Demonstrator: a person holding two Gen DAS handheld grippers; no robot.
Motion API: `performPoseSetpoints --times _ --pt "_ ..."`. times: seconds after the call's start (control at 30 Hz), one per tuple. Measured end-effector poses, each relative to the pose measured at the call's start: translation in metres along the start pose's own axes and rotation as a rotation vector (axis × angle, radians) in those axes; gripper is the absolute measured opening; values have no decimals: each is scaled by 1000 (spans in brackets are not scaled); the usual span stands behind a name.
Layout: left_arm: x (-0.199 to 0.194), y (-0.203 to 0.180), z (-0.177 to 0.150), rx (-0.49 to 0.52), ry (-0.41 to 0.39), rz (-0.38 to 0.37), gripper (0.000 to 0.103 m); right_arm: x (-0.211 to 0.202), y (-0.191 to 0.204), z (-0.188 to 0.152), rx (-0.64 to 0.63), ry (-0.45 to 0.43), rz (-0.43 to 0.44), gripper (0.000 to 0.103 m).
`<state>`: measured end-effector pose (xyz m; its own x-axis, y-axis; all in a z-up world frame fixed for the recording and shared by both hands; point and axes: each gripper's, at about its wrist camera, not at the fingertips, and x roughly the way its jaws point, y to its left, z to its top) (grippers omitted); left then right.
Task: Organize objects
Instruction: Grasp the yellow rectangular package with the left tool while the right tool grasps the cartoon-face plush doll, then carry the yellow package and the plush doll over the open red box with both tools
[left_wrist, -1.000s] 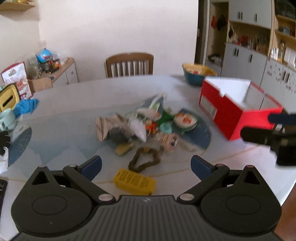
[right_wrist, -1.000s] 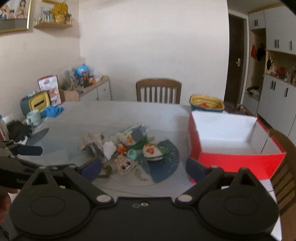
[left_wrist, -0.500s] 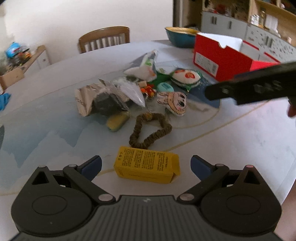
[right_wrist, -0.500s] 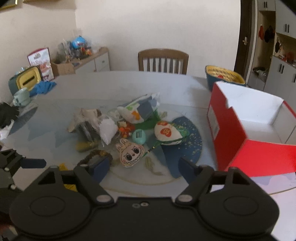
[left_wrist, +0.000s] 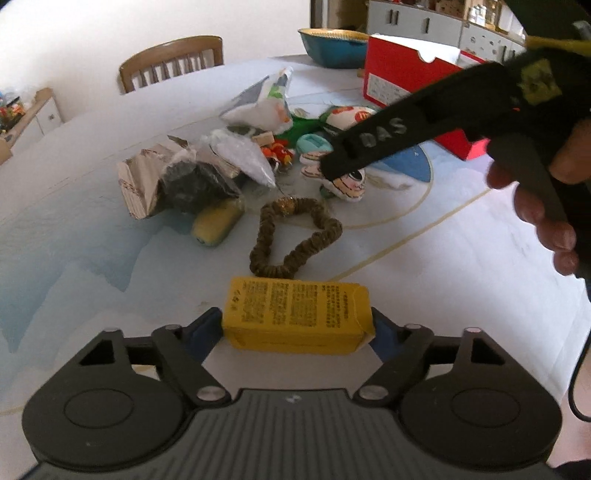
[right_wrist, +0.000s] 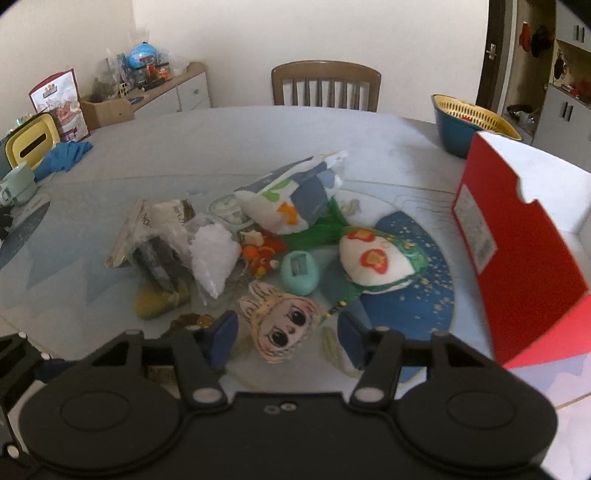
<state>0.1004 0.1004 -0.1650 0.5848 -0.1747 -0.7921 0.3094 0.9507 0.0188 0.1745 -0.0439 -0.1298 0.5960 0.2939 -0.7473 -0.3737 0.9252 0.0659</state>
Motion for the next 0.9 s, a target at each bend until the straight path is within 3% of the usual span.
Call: performPoseSetpoints --times 0.13,0.23,0.47,0.9 --pt "0 2 2 13 -4 -15 74 9 6 3 8 20 -8 58" --pt "0 4 2 20 -4 -25 73 16 7 6 28 45 -14 48" --pt "1 8 4 7 2 -32 72 18 7 7 45 62 -21 39" --pt "-27 26 33 -25 -70 -37 71 -35 4 21 26 -26 8 37"
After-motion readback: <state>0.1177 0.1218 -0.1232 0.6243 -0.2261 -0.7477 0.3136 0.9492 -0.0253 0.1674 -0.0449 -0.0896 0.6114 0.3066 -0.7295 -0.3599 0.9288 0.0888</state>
